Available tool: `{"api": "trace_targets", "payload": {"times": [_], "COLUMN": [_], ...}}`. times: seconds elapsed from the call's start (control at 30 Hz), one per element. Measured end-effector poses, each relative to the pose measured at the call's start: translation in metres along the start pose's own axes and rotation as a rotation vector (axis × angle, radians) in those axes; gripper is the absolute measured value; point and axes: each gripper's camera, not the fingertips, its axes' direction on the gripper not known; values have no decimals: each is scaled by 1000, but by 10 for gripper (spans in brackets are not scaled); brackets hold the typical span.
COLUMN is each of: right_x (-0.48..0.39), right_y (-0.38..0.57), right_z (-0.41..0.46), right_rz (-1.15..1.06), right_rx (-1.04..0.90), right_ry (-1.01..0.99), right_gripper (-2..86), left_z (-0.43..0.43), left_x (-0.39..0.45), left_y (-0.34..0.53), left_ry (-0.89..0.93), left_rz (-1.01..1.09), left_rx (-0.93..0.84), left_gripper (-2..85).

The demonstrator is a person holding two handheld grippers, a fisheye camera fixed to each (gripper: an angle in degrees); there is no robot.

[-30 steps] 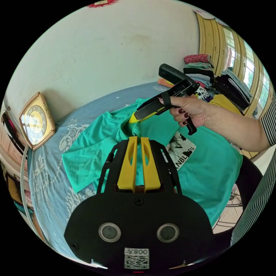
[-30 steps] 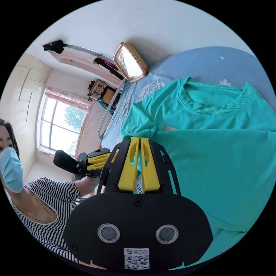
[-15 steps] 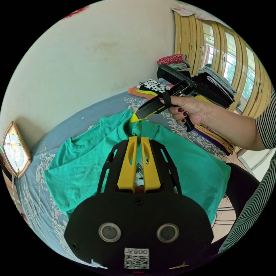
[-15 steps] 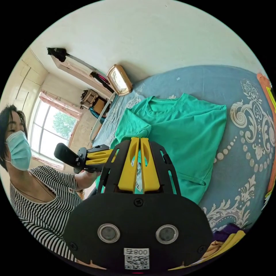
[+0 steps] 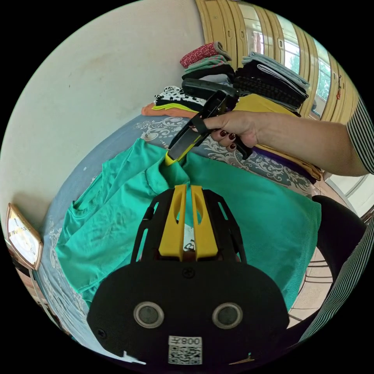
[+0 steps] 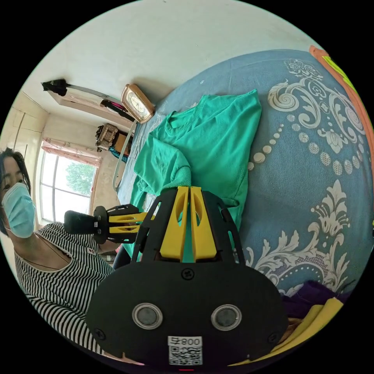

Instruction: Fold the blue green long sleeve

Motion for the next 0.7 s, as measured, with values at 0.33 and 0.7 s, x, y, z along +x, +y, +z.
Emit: {"api": "trace_targets", "payload": {"times": [0.33, 0.7], "right_x": [10, -39], "right_y": [-12, -10], "right_z": [6, 9], "right_rz": [34, -58], "right_rx": [26, 128], "right_ry": [-57, -22], "right_gripper": [3, 1], "left_z": [52, 70], "left_x": [-72, -94], "left_y": [1, -5], "left_ry": [193, 244], "left_rz": [-259, -221], "left_rx": [-18, -15], "left_gripper": [5, 2]}}
